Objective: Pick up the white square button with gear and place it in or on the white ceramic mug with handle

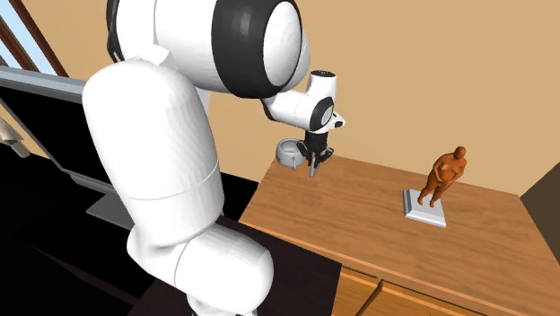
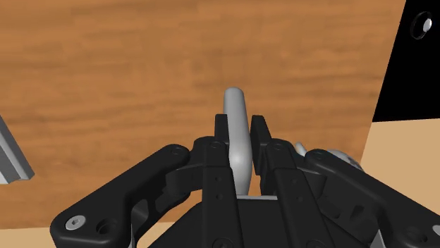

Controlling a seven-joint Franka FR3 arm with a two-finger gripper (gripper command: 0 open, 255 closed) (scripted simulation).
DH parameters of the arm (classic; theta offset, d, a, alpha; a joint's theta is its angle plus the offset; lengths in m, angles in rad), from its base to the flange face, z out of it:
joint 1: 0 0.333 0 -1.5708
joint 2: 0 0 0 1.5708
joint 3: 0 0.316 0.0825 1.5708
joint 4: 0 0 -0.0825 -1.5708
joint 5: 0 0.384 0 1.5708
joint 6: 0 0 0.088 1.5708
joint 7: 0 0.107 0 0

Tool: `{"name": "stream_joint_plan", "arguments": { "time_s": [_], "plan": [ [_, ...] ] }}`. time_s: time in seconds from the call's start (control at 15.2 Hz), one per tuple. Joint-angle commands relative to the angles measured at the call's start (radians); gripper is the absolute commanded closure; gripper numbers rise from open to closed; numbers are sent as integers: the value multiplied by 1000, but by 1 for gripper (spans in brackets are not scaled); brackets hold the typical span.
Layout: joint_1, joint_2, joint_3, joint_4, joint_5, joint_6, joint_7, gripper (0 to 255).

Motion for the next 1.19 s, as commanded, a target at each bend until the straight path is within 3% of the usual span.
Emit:
{"name": "stream_joint_plan", "arguments": {
  "time_s": [0.0,0.66,1.12],
  "plan": [
    [14,25,12,50,2,-25,26,255],
    [102,254,74,431,3,-178,179,255],
    [158,467,98,801,-3,-335,266,255]
  ]
}}
